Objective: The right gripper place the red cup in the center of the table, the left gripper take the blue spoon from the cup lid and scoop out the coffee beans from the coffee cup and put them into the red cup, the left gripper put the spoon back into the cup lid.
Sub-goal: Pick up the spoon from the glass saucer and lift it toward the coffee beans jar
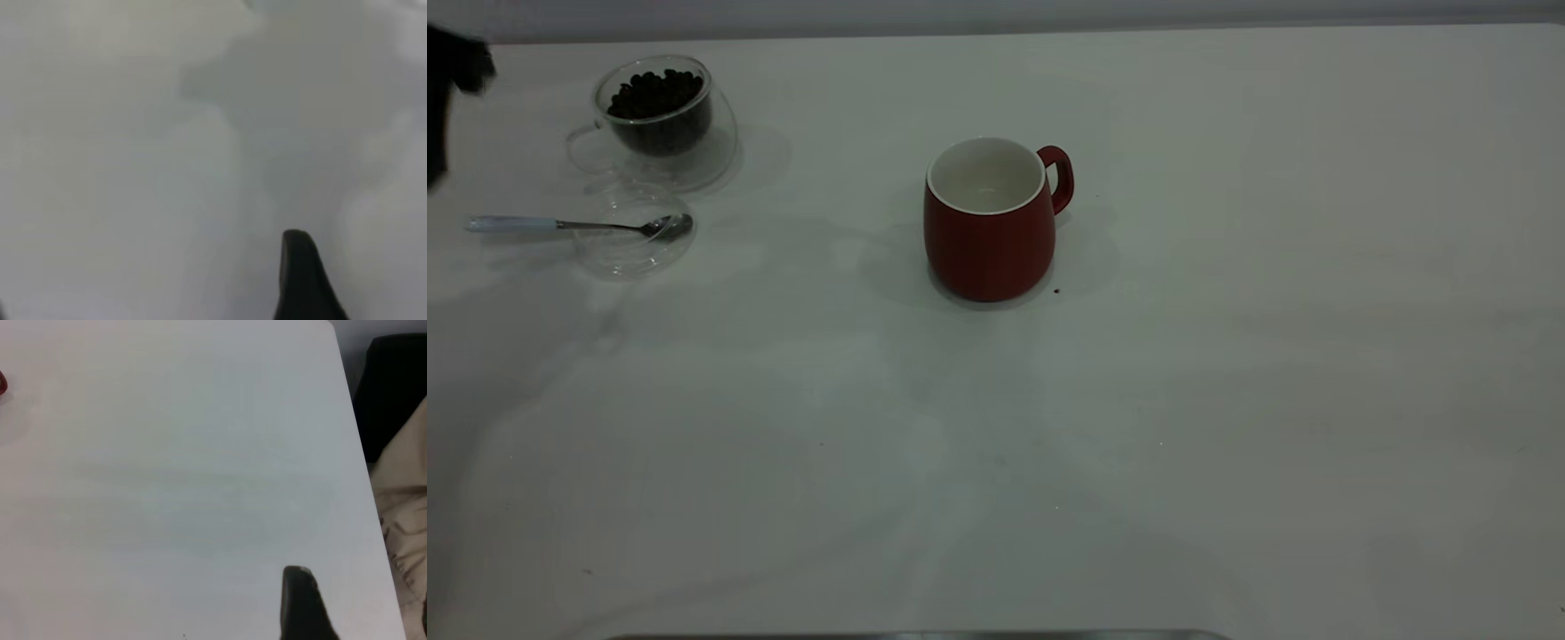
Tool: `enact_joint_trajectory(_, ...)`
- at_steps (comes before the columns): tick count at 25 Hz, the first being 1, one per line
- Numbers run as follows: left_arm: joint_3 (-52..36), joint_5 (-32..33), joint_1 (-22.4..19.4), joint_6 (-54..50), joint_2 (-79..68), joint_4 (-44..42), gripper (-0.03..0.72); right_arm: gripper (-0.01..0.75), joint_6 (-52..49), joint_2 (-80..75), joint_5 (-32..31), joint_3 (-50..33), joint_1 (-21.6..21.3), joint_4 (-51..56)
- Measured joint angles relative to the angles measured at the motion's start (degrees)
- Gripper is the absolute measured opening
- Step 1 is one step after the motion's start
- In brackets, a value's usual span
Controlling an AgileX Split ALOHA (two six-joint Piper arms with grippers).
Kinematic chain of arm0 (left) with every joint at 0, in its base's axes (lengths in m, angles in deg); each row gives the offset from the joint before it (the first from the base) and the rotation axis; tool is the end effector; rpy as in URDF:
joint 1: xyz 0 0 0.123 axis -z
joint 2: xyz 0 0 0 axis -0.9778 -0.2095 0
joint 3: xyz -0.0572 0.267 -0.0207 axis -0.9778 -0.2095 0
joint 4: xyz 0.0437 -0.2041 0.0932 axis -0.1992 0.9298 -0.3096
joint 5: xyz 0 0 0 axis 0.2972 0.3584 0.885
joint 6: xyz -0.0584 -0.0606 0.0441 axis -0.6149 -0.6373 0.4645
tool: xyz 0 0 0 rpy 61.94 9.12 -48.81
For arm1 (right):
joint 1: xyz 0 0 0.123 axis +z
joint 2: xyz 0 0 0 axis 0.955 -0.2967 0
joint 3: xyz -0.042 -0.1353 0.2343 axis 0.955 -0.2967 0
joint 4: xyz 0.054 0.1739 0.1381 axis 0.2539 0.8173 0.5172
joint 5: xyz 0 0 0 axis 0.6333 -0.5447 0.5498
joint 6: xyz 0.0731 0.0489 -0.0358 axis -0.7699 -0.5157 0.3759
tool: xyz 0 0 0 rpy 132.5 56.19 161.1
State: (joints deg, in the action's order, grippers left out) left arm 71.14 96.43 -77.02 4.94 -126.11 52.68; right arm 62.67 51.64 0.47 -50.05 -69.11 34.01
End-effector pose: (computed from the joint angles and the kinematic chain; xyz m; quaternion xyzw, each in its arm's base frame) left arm 0.3565 0.0126 0.1465 0.0351 0.9911 0.0979 0.0830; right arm -0.0125 -0.0097 0.2507 -0.0243 0.8723 -0.0365 0.4871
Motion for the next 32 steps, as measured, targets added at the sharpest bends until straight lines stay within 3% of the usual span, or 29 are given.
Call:
enact_joint_trajectory(3,0.7,0.9,-3.2,-0.1,2.5,-3.2,0.489,0.457,0.0,0.0,0.0,0.0,0.0,0.0)
enact_joint_trajectory(7,0.7,1.0,-14.1,-1.9,4.6,-2.9,0.489,0.457,0.0,0.0,0.0,0.0,0.0,0.0)
enact_joint_trajectory(10,0.7,-0.8,-22.0,1.2,5.0,4.4,0.489,0.457,0.0,0.0,0.0,0.0,0.0,0.0)
enact_joint_trajectory(12,0.7,-3.1,-25.0,7.0,4.9,11.5,0.489,0.457,0.0,0.0,0.0,0.0,0.0,0.0)
enact_joint_trajectory(16,0.7,-8.4,-26.8,21.3,2.5,26.8,0.481,0.457,0.0,0.0,0.0,0.0,0.0,0.0)
enact_joint_trajectory(22,0.7,-11.6,-26.9,43.2,-6.8,47.1,0.477,0.457,0.0,0.0,0.0,0.0,0.0,0.0)
enact_joint_trajectory(26,0.7,-14.5,-26.9,49.9,-9.6,51.9,0.486,0.457,0.0,0.0,0.0,0.0,0.0,0.0)
enact_joint_trajectory(32,0.8,-21.6,-26.6,51.2,-12.8,55.5,0.559,0.457,0.0,0.0,0.0,0.0,0.0,0.0)
